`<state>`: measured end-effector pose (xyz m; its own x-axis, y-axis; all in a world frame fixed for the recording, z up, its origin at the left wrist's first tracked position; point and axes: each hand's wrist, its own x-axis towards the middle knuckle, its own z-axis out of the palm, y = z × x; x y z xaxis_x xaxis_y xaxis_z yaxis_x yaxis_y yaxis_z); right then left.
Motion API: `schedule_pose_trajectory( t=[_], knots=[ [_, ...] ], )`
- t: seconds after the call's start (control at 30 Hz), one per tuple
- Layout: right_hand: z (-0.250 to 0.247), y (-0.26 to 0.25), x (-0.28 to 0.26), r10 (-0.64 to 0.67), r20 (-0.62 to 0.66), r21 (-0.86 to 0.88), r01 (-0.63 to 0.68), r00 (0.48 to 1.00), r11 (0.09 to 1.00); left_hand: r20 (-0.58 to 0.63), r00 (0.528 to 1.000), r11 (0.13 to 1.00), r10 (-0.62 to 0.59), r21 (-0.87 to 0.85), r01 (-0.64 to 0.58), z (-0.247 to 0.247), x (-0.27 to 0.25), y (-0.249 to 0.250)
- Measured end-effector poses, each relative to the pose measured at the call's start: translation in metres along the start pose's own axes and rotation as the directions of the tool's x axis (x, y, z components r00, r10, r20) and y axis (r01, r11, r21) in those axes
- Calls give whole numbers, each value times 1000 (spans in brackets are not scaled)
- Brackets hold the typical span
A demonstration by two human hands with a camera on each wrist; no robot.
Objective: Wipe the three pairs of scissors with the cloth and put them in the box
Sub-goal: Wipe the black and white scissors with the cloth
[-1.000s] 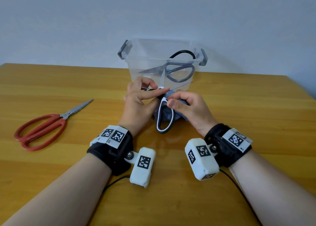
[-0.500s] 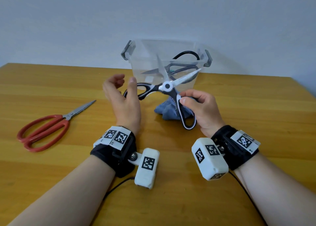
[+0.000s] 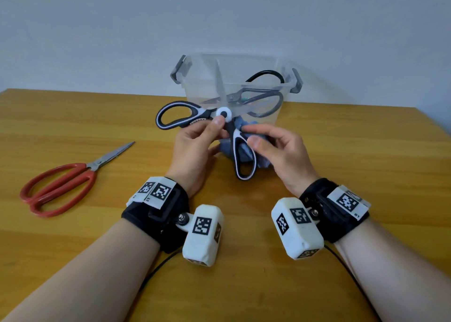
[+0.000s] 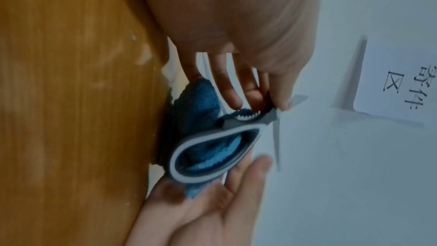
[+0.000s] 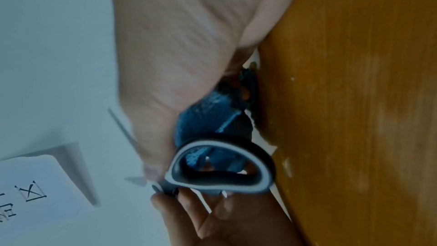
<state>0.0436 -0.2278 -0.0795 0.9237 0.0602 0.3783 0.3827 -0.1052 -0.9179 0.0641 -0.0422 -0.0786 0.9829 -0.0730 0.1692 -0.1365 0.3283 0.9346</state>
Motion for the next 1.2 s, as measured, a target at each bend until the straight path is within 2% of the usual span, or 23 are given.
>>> schedule_pose_trajectory(
  t=[0.1, 0.17, 0.3, 0.4, 0.53, 0.57, 0.63, 0.7, 0.77, 0.87, 0.93, 1.0, 1.07, 1.13, 1.2],
  knots=[
    [-1, -2, 1, 43, -100, 131, -30, 994, 991, -51, 998, 988, -29, -154, 21, -2, 1, 3],
    [-2, -1, 3, 94, -182, 171, -63, 979, 983, -50, 998, 980, -39, -199, 29, -2, 1, 5],
    [-4, -3, 6, 227, -303, 323, -124, 926, 938, 56, 995, 976, -80, -200, 90, 0, 0, 4],
    [-7, -7, 8, 273, -305, 456, -111, 912, 883, 160, 982, 977, -105, -168, 132, 1, -2, 4],
    [-4, -8, 6, 267, -186, 427, -167, 946, 889, 221, 968, 985, -120, -95, 144, 5, -7, 5],
    [-2, -6, 5, 262, -181, 388, -176, 948, 905, 208, 972, 988, -110, -83, 130, 5, -7, 5],
    [-2, -3, 4, 232, -250, 310, -149, 940, 939, 147, 986, 989, -84, -111, 101, 4, -5, 5],
    [-6, 0, 6, 195, -383, 248, -103, 903, 963, 80, 994, 979, -80, -181, 94, 4, -4, 6],
    [-12, 1, 8, 215, -495, 280, -79, 842, 957, 16, 995, 967, -97, -233, 98, 4, -4, 10],
    [-17, 1, 10, 248, -574, 335, -53, 781, 941, 42, 992, 959, -120, -252, 127, 5, -5, 13],
    [-16, 1, 10, 245, -561, 328, -59, 791, 943, 170, 977, 954, -127, -248, 167, 5, -7, 12],
    [-11, -1, 9, 219, -494, 301, -70, 841, 951, 307, 943, 951, -128, -230, 205, 4, -9, 10],
    [-5, -3, 7, 202, -409, 265, -96, 890, 960, 380, 916, 952, -127, -214, 220, 4, -9, 11],
    [-3, -3, 6, 198, -353, 243, -115, 915, 963, 370, 921, 953, -120, -216, 211, 6, -10, 12],
    [-4, -4, 6, 197, -379, 244, -108, 904, 964, 275, 956, 967, -105, -198, 163, 7, -10, 11]
  ],
)
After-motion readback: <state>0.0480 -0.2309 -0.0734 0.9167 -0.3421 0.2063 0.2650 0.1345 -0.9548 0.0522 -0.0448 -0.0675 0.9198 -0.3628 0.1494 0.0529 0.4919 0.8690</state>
